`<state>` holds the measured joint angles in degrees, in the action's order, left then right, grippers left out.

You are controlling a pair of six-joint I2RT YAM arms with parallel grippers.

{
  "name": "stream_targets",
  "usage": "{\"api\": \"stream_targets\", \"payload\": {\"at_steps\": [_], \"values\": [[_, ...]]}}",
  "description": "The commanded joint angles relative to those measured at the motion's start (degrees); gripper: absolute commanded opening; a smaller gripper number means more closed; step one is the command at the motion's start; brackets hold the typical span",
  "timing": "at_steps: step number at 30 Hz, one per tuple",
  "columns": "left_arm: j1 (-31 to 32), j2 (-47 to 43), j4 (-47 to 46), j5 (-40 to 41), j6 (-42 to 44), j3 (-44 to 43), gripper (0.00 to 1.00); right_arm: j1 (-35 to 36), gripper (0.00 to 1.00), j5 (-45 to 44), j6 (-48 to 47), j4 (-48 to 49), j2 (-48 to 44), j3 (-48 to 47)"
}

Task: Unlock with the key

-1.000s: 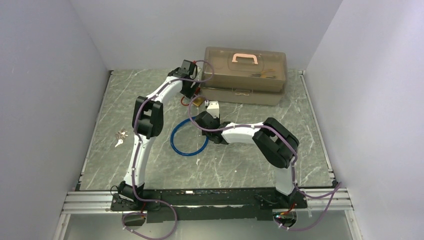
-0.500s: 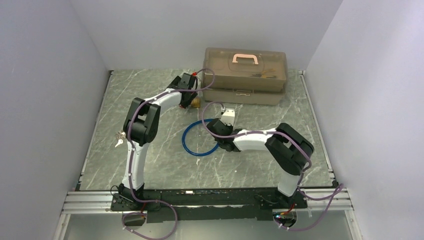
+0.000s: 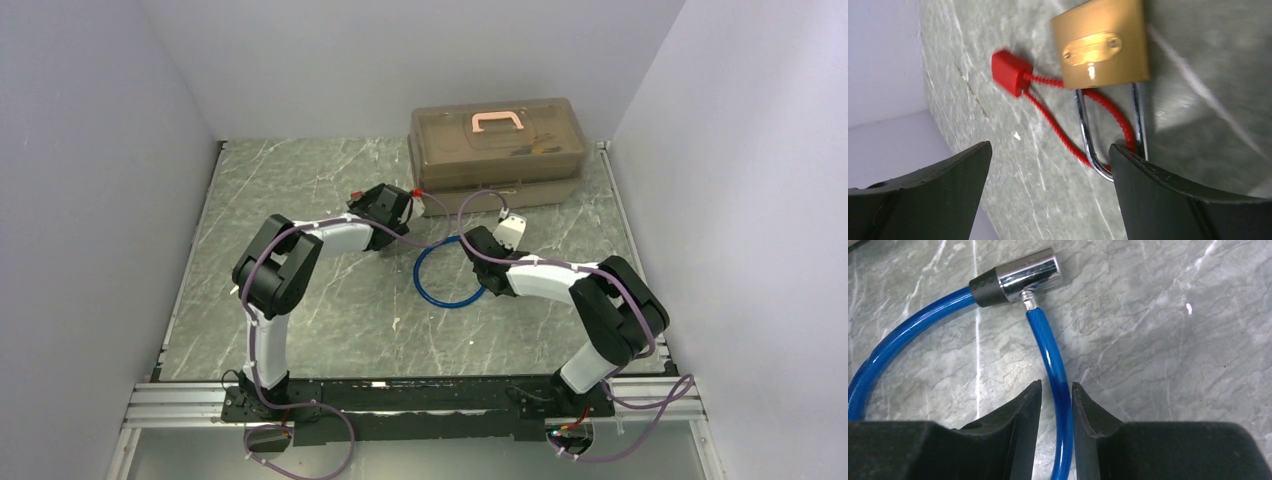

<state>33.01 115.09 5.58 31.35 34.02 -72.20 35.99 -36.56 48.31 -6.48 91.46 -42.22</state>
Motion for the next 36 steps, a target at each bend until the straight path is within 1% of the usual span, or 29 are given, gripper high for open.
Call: {"api": "stream_targets", "payload": {"at_steps": [1,4,6,9,12,14,16,19,21,23,25,27,29,32,35,36], "values": [[2.1,-1.0,7.7,-7.8,-0.5,3.8,0.94,0.9,0.31,0.5,0.6,0.0,-1.7,-0.6],[1.8,-3.0,10.1,-11.3,-2.5,5.5,0.94,1.0,0.32,1.0,0.3,0.0,-1.2,-1.0],[1.1,-4.7,12.5,-16.5,-3.3,6.9,0.94,0.3,0.33,1.4,-1.1,0.9,-1.7,-1.5],[0.2,-5.6,17.9,-25.2,-3.5,6.3,0.92,-3.0,0.36,3.1,-4.8,1.9,-2.6,-4.2],[0.1,-7.6,20.2,-30.4,-3.6,6.4,0.9,-6.7,0.4,6.8,-9.3,3.2,-3.1,-8.4],[-0.1,-10.4,21.9,-34.4,-4.3,5.3,0.92,-8.0,0.43,9.0,-12.4,3.5,-2.5,-11.9],[-1.3,-13.2,26.4,-41.1,-5.4,1.4,0.95,-8.4,0.44,10.6,-14.6,3.5,-1.2,-15.5],[-4.5,-16.0,36.7,-51.4,-5.6,-7.5,0.99,-8.6,0.45,14.5,-17.0,4.7,1.5,-19.3],[-7.3,-17.3,41.7,-55.9,-5.5,-13.1,0.99,-8.6,0.45,16.9,-17.6,5.5,3.5,-21.2],[-10.4,-18.1,43.8,-58.0,-5.6,-15.9,0.99,-8.6,0.45,18.9,-17.6,6.1,5.4,-22.5],[-13.7,-17.7,45.0,-58.3,-5.7,-17.7,0.99,-8.6,0.44,20.1,-17.5,7.3,7.5,-23.7],[-16.7,-16.6,45.0,-55.6,-5.7,-18.3,0.99,-8.6,0.44,20.6,-17.4,7.5,9.5,-25.3],[-19.3,-14.6,43.5,-49.2,-6.2,-17.8,0.99,-8.7,0.44,20.4,-17.8,7.4,11.5,-27.5],[-21.1,-11.5,38.1,-36.3,-7.6,-15.1,0.99,-8.9,0.44,20.2,-18.4,6.7,14.6,-31.5],[-21.7,-8.9,34.1,-29.4,-7.8,-12.6,1.0,-9.3,0.44,20.0,-19.0,6.7,17.5,-36.1],[-21.7,-8.2,33.1,-28.0,-7.6,-11.8,0.99,-9.5,0.44,20.1,-19.1,5.3,18.3,-37.5]]}}
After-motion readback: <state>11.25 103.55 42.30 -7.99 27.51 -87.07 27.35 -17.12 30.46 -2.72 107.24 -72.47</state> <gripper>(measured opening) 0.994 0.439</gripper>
